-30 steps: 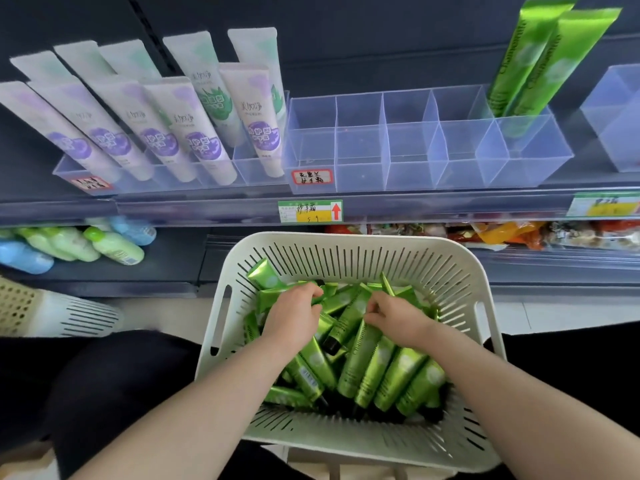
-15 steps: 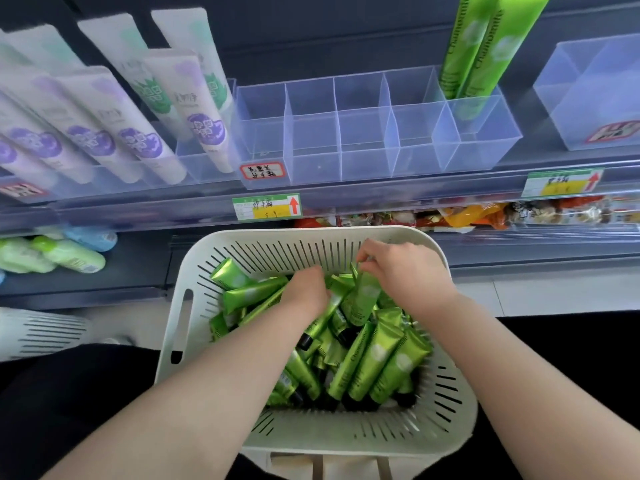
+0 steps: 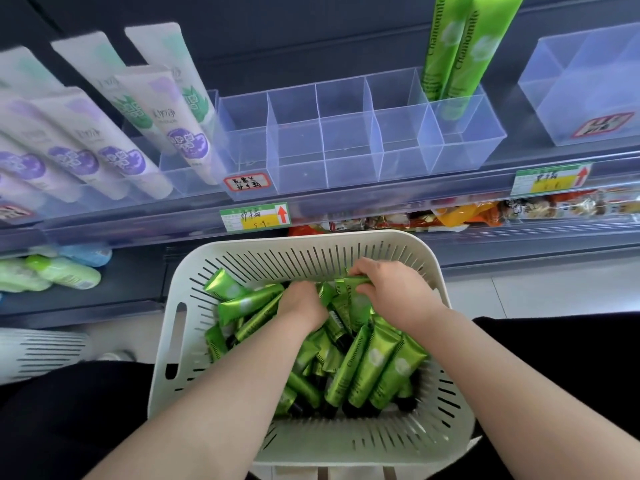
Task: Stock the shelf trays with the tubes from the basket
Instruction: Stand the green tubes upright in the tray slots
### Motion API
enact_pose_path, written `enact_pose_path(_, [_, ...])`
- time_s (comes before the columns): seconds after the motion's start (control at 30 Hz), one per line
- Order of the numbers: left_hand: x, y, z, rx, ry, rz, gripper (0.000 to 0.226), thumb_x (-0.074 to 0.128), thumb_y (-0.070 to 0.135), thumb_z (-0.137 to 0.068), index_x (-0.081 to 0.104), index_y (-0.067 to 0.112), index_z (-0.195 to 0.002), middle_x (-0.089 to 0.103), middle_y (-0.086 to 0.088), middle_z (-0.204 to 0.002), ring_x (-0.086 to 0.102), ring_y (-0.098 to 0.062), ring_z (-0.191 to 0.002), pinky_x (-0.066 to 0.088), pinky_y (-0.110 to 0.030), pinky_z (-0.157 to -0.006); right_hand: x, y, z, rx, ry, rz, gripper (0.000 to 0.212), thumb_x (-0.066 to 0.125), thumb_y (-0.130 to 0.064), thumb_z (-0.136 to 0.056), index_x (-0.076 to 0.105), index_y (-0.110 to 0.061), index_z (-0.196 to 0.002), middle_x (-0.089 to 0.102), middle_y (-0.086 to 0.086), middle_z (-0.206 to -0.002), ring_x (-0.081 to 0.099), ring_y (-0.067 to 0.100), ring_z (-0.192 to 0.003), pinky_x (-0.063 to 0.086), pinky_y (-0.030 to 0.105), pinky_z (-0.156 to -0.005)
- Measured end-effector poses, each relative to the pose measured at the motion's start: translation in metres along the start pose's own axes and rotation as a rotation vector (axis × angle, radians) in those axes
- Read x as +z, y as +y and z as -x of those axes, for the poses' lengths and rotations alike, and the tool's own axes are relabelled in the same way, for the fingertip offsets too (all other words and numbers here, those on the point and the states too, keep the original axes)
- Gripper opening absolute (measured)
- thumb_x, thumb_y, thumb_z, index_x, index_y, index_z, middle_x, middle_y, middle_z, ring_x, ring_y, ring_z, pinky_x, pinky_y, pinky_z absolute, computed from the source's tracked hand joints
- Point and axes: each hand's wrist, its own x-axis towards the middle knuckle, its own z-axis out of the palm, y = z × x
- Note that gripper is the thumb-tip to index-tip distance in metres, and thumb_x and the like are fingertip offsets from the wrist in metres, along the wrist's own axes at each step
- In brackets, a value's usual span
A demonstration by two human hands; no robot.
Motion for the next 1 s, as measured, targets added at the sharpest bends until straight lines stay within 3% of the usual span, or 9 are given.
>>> enact_pose_path(0.13, [-0.009,-0.011,0.019,0.088,0.138,0.137,0.022,0.064,0.026,-0.089,0.063,0.017,-0.109,0.066,-0.002,-0.097,0.059,-0.020,-0.079,0.047,-0.029,-0.065,-0.004,-0.004,0.004,-0.006,0.014,0.007,0.018,0.056,-0.021,-0.094,0.060,-0.024,-0.111,0.061,-0.002,-0.107,0.058,0.019,-0.095,0.051,0.034,-0.075])
enact_pose_path(0.33, [-0.039,-0.021,0.060,0.303,0.253,0.255,0.026,0.062,0.030,-0.093,0.052,0.026,-0.116,0.062,0.007,-0.082,0.063,-0.014,-0.064,0.054,-0.034,-0.058,-0.026,-0.019,0.014,-0.025,0.089,0.058,0.018,0.056,-0.022,-0.092,0.062,-0.029,-0.108,0.064,-0.005,-0.107,0.059,0.019,-0.097,0.051,0.037,-0.077])
enact_pose_path(0.47, [-0.075,-0.014,0.081,0.398,0.371,0.317,0.021,0.058,0.033,-0.095,0.057,0.027,-0.115,0.062,0.003,-0.074,0.059,-0.019,-0.060,0.049,-0.034,-0.056,-0.054,-0.037,0.028,-0.085,0.235,0.100,0.019,0.056,-0.023,-0.091,0.062,-0.030,-0.108,0.064,-0.010,-0.106,0.058,0.018,-0.101,0.048,0.032,-0.077])
enact_pose_path(0.6, [-0.124,0.003,0.100,0.513,0.525,0.415,0.013,0.061,0.030,-0.093,0.060,0.026,-0.106,0.060,0.008,-0.074,0.055,-0.012,-0.065,0.042,-0.028,-0.061,-0.097,-0.056,0.044,-0.141,0.374,0.131,0.020,0.055,-0.023,-0.093,0.060,-0.028,-0.111,0.064,-0.008,-0.108,0.057,0.020,-0.103,0.049,0.036,-0.076])
enact_pose_path(0.8, [-0.199,0.043,0.124,0.665,0.708,0.532,0.009,0.061,0.027,-0.091,0.060,0.031,-0.100,0.058,0.011,-0.071,0.057,-0.007,-0.068,0.050,-0.019,-0.067,-0.169,-0.074,0.056,-0.133,0.628,0.180,0.023,0.052,-0.021,-0.094,0.059,-0.026,-0.115,0.063,-0.006,-0.112,0.054,0.022,-0.108,0.048,0.037,-0.075])
enact_pose_path(0.9, [-0.230,0.065,0.125,0.712,0.745,0.663,0.011,0.058,0.033,-0.082,0.058,0.037,-0.091,0.064,0.006,-0.076,0.065,-0.021,-0.080,0.057,-0.046,-0.074,-0.195,-0.079,0.053,-0.145,0.741,0.199,0.020,0.053,-0.019,-0.094,0.061,-0.024,-0.111,0.065,-0.003,-0.107,0.055,0.025,-0.104,0.046,0.038,-0.073])
enact_pose_path(1.0, [-0.248,0.085,0.118,0.719,0.803,0.703,0.011,0.057,0.028,-0.082,0.063,0.031,-0.091,0.067,0.003,-0.080,0.067,-0.024,-0.083,0.057,-0.050,-0.074,-0.213,-0.078,0.047,-0.145,0.839,0.188,0.019,0.051,-0.017,-0.095,0.063,-0.020,-0.110,0.065,0.001,-0.106,0.055,0.028,-0.102,0.041,0.037,-0.072])
